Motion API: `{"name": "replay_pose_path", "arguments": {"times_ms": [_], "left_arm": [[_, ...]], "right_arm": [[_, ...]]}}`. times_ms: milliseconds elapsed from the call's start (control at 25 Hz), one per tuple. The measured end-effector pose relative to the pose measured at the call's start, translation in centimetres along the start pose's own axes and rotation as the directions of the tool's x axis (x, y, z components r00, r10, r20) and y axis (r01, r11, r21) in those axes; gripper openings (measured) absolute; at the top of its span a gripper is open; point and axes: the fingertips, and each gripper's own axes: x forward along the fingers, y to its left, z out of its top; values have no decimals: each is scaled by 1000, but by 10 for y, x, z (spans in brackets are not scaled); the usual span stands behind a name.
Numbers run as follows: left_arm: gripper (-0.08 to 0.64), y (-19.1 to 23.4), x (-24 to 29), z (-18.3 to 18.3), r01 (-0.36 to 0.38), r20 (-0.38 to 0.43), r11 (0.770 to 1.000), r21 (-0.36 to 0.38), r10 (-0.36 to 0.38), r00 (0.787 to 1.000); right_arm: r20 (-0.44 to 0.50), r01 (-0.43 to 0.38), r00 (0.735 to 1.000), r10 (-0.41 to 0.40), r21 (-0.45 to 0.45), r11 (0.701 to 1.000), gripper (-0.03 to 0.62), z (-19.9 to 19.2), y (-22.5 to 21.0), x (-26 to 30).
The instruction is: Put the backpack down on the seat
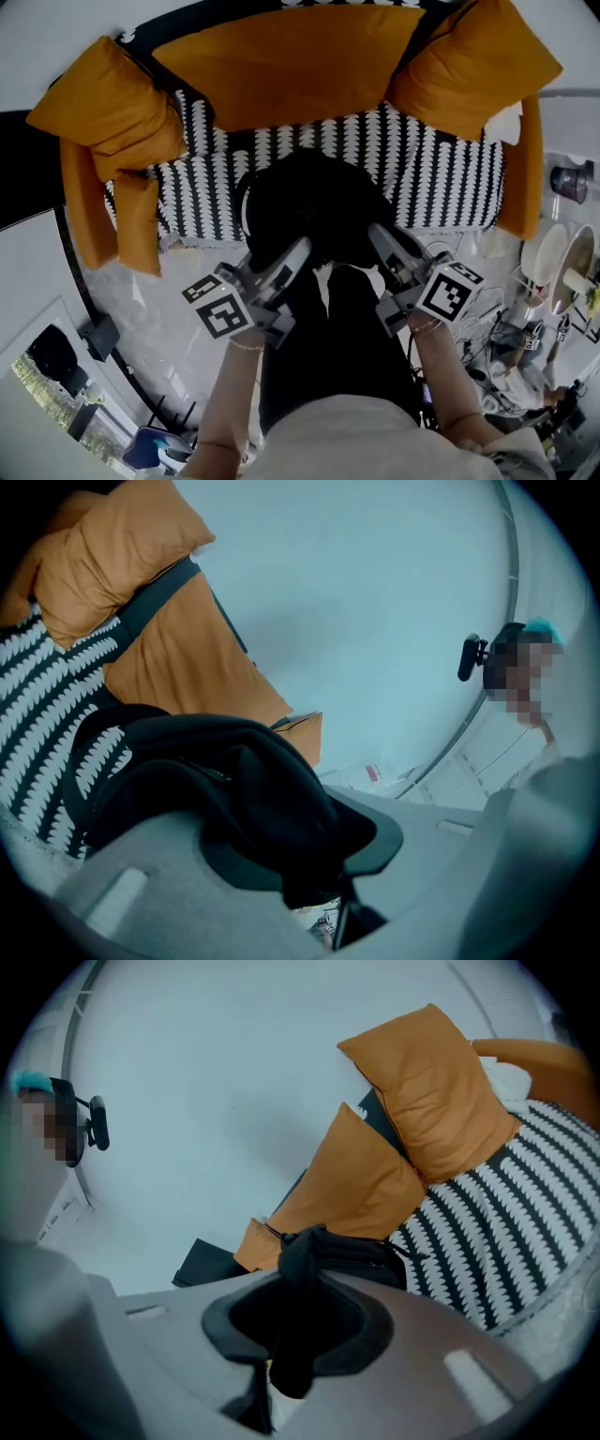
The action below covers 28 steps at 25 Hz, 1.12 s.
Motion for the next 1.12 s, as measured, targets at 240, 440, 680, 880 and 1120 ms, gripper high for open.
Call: {"name": "replay_pose_path", "arguments": {"times_ms": [240, 440, 680, 880, 1120], "left_arm": [[118, 41, 11, -6, -30, -30, 999, -45, 29, 999], [118, 64, 25, -3, -30, -39, 998, -47, 29, 999], [118, 92, 48, 6, -27, -37, 999, -40, 25, 999], [118, 110, 66, 21, -24, -26, 999, -27, 23, 999], [118, 135, 83, 26, -52, -17, 995, -82, 51, 999]], "right_arm": [[-52, 56, 997, -59, -50, 997, 72, -14, -30, 23], [-37, 72, 997, -73, -32, 997, 72, -8, -50, 40], [14, 94, 995, -94, -28, 995, 73, 6, -77, 65], [41, 81, 996, -81, -13, 997, 73, 26, -94, 83], [37, 120, 992, -119, -25, 992, 74, 36, -112, 105]]}}
